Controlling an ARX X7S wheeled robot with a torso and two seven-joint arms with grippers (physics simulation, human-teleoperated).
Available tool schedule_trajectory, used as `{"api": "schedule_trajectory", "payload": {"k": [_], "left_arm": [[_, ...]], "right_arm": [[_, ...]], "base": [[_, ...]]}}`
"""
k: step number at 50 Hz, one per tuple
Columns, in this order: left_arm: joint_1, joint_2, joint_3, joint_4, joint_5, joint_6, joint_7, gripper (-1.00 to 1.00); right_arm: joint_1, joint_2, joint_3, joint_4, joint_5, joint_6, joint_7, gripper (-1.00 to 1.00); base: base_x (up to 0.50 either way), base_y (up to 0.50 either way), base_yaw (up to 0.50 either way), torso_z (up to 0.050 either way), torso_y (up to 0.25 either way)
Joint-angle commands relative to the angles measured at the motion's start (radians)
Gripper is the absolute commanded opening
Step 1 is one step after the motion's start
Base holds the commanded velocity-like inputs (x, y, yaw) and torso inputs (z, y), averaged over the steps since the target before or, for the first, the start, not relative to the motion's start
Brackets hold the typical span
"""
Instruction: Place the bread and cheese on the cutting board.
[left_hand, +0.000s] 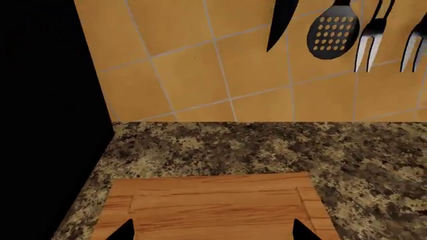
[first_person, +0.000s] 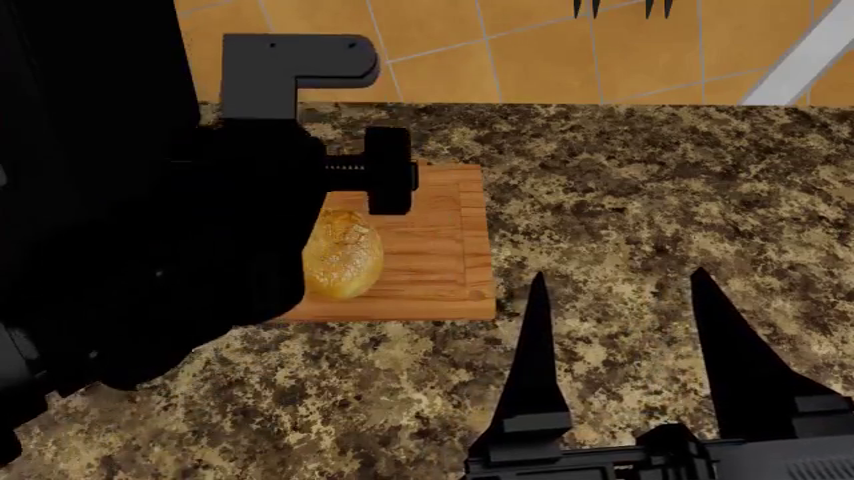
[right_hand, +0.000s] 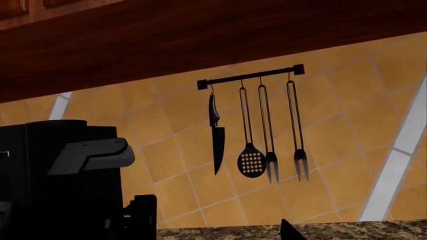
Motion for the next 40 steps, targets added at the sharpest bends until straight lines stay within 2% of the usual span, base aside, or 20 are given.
{"api": "schedule_trajectory", "payload": {"k": [1,14,21,26,31,40], "left_arm": [[-0.046,-0.140,-0.013,0.344,0.065,0.066,-0.172,1.00],[-0.022,-0.351,-0.026,0.787,0.191,0.170,-0.339,1.00],[-0.001,-0.426,-0.014,0.945,0.265,0.196,-0.406,1.00],[0.039,-0.467,0.007,1.060,0.330,0.220,-0.417,1.00],[0.088,-0.560,0.008,1.200,0.399,0.274,-0.441,1.00],[0.164,-0.658,0.008,1.331,0.485,0.350,-0.450,1.00]], "right_arm": [[-0.002,0.004,0.003,-0.005,0.004,-0.003,0.004,1.00],[0.003,0.004,-0.011,-0.007,-0.008,0.004,0.013,1.00],[0.017,0.002,-0.024,0.000,-0.012,0.017,0.018,1.00],[0.018,0.004,-0.030,-0.003,-0.017,0.023,0.023,1.00],[0.023,0.001,-0.042,0.012,-0.032,0.026,0.025,1.00],[0.036,-0.005,-0.063,0.033,-0.047,0.032,0.022,1.00]], "base": [[0.00,0.00,0.00,0.000,0.000],[0.00,0.00,0.00,0.000,0.000],[0.00,0.00,0.00,0.000,0.000],[0.00,0.00,0.00,0.000,0.000],[0.00,0.00,0.00,0.000,0.000],[0.00,0.00,0.00,0.000,0.000]]}}
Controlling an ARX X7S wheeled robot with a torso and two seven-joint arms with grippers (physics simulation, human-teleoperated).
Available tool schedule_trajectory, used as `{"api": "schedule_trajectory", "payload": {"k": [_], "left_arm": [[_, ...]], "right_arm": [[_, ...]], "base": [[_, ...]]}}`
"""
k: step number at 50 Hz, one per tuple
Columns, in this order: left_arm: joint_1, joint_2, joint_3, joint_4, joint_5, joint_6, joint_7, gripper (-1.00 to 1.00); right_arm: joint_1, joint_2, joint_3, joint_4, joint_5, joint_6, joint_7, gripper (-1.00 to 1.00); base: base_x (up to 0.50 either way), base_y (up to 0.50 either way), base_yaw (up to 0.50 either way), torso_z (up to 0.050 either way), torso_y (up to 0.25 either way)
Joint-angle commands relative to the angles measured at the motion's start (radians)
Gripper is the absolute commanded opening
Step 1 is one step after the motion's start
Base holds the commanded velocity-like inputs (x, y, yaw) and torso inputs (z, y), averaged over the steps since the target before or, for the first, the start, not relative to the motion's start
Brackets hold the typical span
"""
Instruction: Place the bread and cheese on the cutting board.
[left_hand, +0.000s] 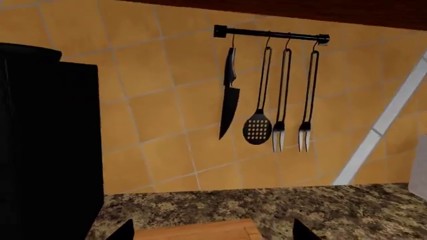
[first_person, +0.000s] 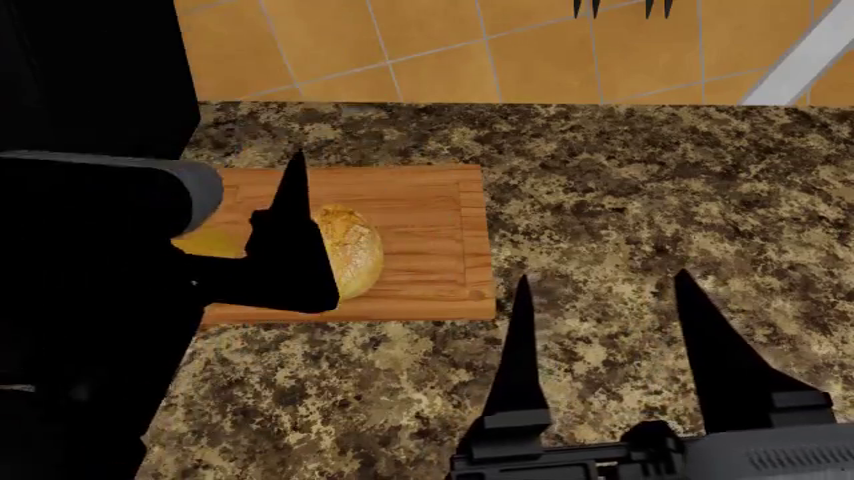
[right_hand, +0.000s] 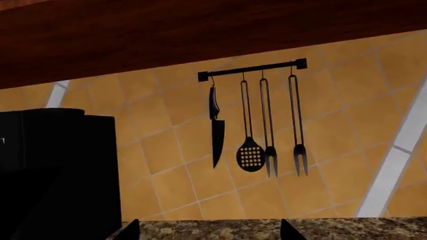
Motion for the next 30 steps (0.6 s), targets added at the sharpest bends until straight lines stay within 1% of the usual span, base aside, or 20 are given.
{"api": "schedule_trajectory", "payload": {"k": [1,5,14,19,22,26,30], "left_arm": [[0.089,-0.137,0.006,0.214,0.124,0.092,-0.035,1.00],[0.130,-0.176,0.008,0.246,0.164,0.134,-0.021,1.00],[0.165,-0.236,0.010,0.345,0.229,0.172,-0.012,1.00],[0.170,-0.261,0.010,0.366,0.242,0.175,-0.007,1.00],[0.151,-0.311,-0.008,0.425,0.248,0.179,-0.029,1.00],[0.142,-0.353,-0.020,0.493,0.274,0.179,-0.053,1.00],[0.140,-0.364,-0.023,0.517,0.289,0.176,-0.058,1.00]], "right_arm": [[0.014,-0.004,-0.022,0.018,-0.016,0.011,0.002,1.00],[0.023,-0.006,-0.034,0.017,-0.017,0.021,0.003,1.00],[0.018,-0.002,-0.038,0.020,-0.024,0.016,0.002,1.00],[0.025,-0.001,-0.043,0.016,-0.026,0.021,0.004,1.00],[0.028,-0.003,-0.052,0.012,-0.030,0.025,0.005,1.00],[0.029,0.002,-0.052,-0.004,-0.027,0.031,0.011,1.00],[0.035,0.004,-0.052,-0.012,-0.023,0.038,0.017,1.00]], "base": [[0.00,0.00,0.00,0.000,0.000],[0.00,0.00,0.00,0.000,0.000],[0.00,0.00,0.00,0.000,0.000],[0.00,0.00,0.00,0.000,0.000],[0.00,0.00,0.00,0.000,0.000],[0.00,0.00,0.00,0.000,0.000],[0.00,0.00,0.00,0.000,0.000]]}}
